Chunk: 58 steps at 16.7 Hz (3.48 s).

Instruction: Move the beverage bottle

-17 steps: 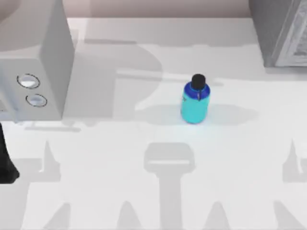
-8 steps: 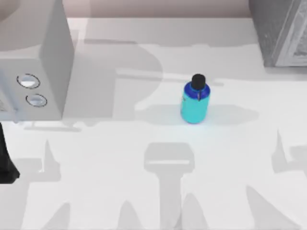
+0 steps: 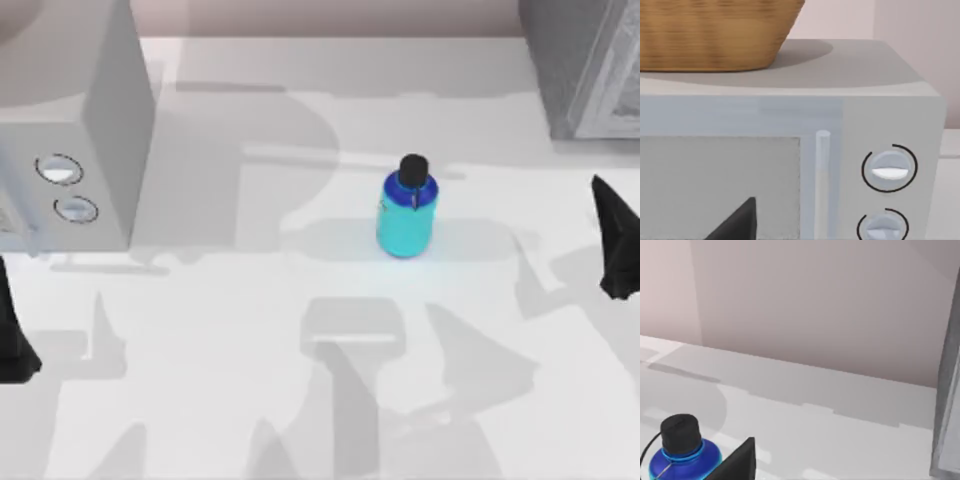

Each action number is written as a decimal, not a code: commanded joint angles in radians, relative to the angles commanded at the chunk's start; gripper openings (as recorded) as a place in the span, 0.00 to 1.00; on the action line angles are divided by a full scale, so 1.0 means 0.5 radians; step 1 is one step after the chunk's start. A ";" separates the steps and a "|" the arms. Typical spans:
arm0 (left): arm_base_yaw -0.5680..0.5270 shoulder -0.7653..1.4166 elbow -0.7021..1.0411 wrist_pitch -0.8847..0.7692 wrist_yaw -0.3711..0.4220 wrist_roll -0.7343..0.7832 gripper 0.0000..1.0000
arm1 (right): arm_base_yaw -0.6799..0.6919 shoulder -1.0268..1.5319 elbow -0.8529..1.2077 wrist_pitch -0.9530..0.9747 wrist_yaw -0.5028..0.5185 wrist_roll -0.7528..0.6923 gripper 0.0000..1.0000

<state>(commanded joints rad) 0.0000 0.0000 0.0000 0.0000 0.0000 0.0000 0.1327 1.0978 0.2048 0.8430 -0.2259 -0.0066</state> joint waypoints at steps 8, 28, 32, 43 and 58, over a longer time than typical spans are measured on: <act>0.000 0.000 0.000 0.000 0.000 0.000 1.00 | 0.188 1.422 0.262 1.086 -0.308 -0.031 1.00; 0.000 0.000 0.000 0.000 0.000 0.000 1.00 | 0.370 2.320 0.630 1.580 -0.412 -0.059 1.00; 0.000 0.000 0.000 0.000 0.000 0.000 1.00 | 0.490 2.426 0.992 1.338 -0.289 -0.045 1.00; 0.000 0.000 0.000 0.000 0.000 0.000 1.00 | 0.564 2.482 1.191 1.188 -0.214 -0.038 0.77; 0.000 0.000 0.000 0.000 0.000 0.000 1.00 | 0.564 2.482 1.191 1.188 -0.214 -0.038 0.00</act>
<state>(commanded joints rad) 0.0000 0.0000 0.0000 0.0000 0.0000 0.0000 0.4148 2.3388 0.8003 1.4372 -0.3329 -0.0256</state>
